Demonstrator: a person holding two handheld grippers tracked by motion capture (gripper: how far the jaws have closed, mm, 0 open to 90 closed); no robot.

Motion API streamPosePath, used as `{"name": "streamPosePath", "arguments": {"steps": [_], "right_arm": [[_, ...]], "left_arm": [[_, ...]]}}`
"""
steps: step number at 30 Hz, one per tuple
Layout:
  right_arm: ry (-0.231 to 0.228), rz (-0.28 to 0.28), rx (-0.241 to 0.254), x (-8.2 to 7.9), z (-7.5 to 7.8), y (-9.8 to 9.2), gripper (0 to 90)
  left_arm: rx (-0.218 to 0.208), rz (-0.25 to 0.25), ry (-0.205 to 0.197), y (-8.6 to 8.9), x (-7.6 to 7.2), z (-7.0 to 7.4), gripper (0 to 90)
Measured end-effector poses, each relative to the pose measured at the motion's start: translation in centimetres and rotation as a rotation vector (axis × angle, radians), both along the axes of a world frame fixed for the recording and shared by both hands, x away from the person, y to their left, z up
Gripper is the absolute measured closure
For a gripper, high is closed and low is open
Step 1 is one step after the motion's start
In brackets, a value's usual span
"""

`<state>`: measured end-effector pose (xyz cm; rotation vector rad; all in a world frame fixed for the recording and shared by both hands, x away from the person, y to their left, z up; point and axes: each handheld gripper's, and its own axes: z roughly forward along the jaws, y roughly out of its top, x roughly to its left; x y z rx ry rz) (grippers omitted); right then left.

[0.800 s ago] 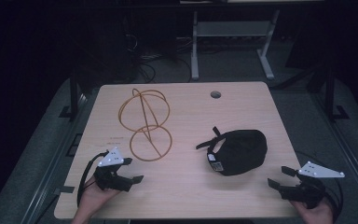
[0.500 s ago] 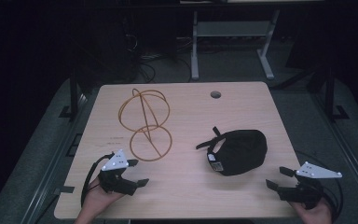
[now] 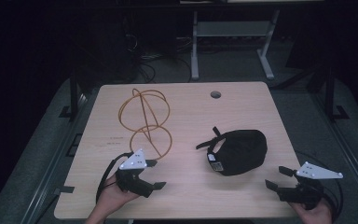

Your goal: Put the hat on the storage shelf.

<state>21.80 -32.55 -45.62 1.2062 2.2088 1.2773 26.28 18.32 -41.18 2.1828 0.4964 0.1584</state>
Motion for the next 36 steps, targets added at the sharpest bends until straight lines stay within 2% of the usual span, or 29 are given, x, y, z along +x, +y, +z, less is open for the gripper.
{"name": "streamPosePath", "arguments": {"steps": [19, 29, 36], "right_arm": [[0.001, 0.009, 0.007, 0.1, -0.1, -0.2, 19.6], [0.000, 0.013, 0.015, 0.1, 0.0, -0.4, 19.7], [0.001, 0.015, 0.016, 0.0, 0.1, -0.4, 19.8]], "left_arm": [[0.008, -0.105, -0.016, -4.5, 0.5, 1.5, 19.3], [0.015, -0.169, -0.040, -7.9, 1.2, 2.7, 19.5], [0.015, -0.207, -0.033, -10.0, 1.7, 2.9, 19.4]]}}
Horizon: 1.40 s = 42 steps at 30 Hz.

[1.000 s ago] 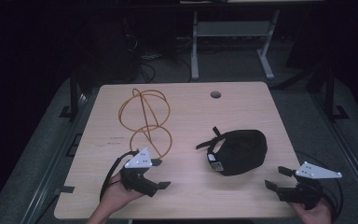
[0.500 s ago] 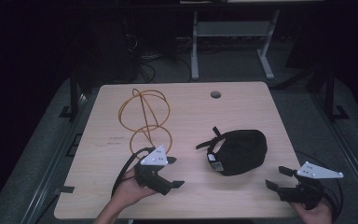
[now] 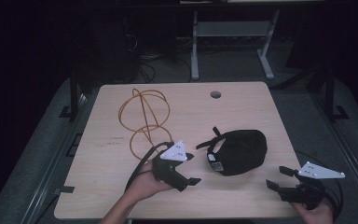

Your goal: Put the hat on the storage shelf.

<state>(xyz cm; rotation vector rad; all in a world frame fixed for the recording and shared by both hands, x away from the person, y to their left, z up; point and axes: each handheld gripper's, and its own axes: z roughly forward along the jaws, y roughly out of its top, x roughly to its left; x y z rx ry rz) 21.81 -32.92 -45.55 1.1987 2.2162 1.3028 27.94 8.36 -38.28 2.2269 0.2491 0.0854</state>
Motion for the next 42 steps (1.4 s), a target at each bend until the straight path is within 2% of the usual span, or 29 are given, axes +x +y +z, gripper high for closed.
{"name": "streamPosePath", "arguments": {"steps": [6, 17, 21, 23, 26, 28, 31, 37, 41, 42], "right_arm": [[-0.002, 0.007, 0.000, 0.0, 0.0, 0.1, 19.9], [-0.006, 0.007, 0.006, -0.1, 0.1, 0.0, 19.8], [-0.009, 0.007, 0.010, -0.1, 0.1, 0.0, 19.9], [-0.009, 0.009, 0.009, -0.1, 0.1, 0.0, 19.9], [-0.010, 0.012, 0.011, -0.1, 0.2, 0.0, 19.8], [-0.013, 0.015, 0.011, -0.1, 0.2, 0.1, 19.8], [-0.010, 0.016, 0.013, 0.0, 0.2, 0.3, 19.8], [-0.014, 0.029, 0.015, 0.2, 0.2, 0.6, 19.9], [-0.013, 0.043, 0.023, 0.5, 0.1, 0.9, 19.8], [-0.008, 0.043, 0.029, 0.6, 0.2, 1.0, 19.8]], "left_arm": [[0.001, -0.023, 0.006, -1.8, 0.7, 0.0, 20.5], [0.052, -0.067, 0.002, -5.4, 1.9, -0.6, 23.4], [0.074, -0.078, -0.003, -6.1, 2.2, -0.8, 28.1], [0.094, -0.087, -0.003, -6.7, 2.6, -0.9, 30.6], [0.101, -0.092, 0.007, -7.2, 3.2, -1.0, 34.3], [0.128, -0.104, 0.009, -7.6, 3.5, -1.2, 36.4], [0.162, -0.123, 0.012, -8.1, 3.9, -1.4, 42.3], [0.193, -0.160, 0.010, -8.6, 4.0, -2.0, 63.7], [0.192, -0.178, 0.011, -8.7, 4.0, -2.1, 73.1], [0.174, -0.196, 0.031, -8.6, 4.0, -2.0, 75.2]]}}
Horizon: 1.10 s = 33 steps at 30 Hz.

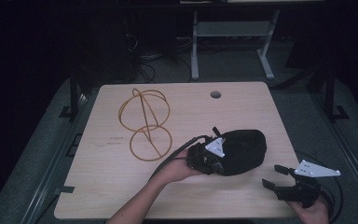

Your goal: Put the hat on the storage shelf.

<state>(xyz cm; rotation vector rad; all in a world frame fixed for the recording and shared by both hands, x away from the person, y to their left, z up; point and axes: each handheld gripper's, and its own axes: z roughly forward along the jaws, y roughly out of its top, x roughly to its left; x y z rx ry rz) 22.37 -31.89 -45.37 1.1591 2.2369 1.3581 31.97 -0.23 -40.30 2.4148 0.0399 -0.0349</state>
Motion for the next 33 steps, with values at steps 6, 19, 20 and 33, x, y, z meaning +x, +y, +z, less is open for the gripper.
{"name": "streamPosePath", "arguments": {"steps": [6, 19, 20, 33], "right_arm": [[-0.017, 0.023, 0.009, 0.5, 0.5, 1.0, 19.8], [-0.039, 0.038, 0.016, 1.1, 1.0, 2.1, 20.1], [-0.043, 0.040, 0.020, 1.1, 1.0, 2.1, 20.1], [-0.092, 0.065, 0.052, 1.4, 1.8, 3.4, 20.4]], "left_arm": [[-0.063, 0.005, 0.042, 0.3, 0.4, 0.5, 80.8], [-0.175, 0.058, 0.058, 0.9, 1.2, 3.2, 82.1], [-0.189, 0.064, 0.067, 0.9, 1.2, 3.4, 82.2], [-0.271, 0.087, 0.081, 0.8, 1.6, 6.0, 82.3]]}}
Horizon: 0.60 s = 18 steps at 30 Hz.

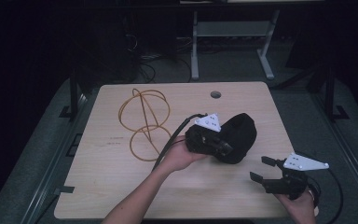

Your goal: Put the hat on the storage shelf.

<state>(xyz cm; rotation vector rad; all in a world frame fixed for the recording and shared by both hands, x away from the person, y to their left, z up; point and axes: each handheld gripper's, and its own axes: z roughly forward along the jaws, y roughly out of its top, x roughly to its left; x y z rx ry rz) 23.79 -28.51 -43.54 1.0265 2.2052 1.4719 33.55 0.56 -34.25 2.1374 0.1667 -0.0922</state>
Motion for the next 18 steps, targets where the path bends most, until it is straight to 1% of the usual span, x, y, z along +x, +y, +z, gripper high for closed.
{"name": "streamPosePath", "arguments": {"steps": [1, 3, 7, 9, 10, 11, 13, 17, 18], "right_arm": [[-0.004, 0.001, 0.002, 0.0, 0.0, 0.2, 20.4], [-0.013, 0.001, -0.010, 0.2, 0.1, 0.5, 20.3], [-0.035, -0.002, -0.014, 0.4, 0.2, 1.0, 19.8], [-0.047, 0.004, -0.005, 0.4, 0.4, 1.3, 19.9], [-0.049, 0.009, 0.008, 0.4, 0.6, 1.5, 19.8], [-0.058, 0.016, 0.017, 0.3, 0.8, 1.7, 19.9], [-0.092, 0.020, 0.007, 0.2, 1.3, 2.2, 20.0], [-0.117, 0.025, 0.004, 0.3, 1.8, 2.8, 20.2], [-0.120, 0.024, 0.003, 0.4, 1.8, 2.9, 20.5]], "left_arm": [[-0.015, -0.001, 0.006, 0.0, 0.0, 0.4, 82.3], [-0.019, 0.000, -0.002, -0.2, -0.1, 0.7, 82.2], [-0.026, -0.009, -0.003, -0.4, -0.3, 1.2, 82.2], [-0.031, -0.013, -0.002, -0.5, -0.4, 1.4, 82.2], [-0.032, -0.014, -0.001, -0.6, -0.4, 1.5, 82.2], [-0.033, -0.017, -0.002, -0.6, -0.4, 1.6, 82.2], [-0.033, -0.021, -0.001, -0.8, -0.4, 1.7, 82.2], [-0.043, -0.031, 0.008, -1.2, -0.6, 1.9, 82.2], [-0.037, -0.038, 0.005, -1.3, -0.7, 2.0, 82.2]]}}
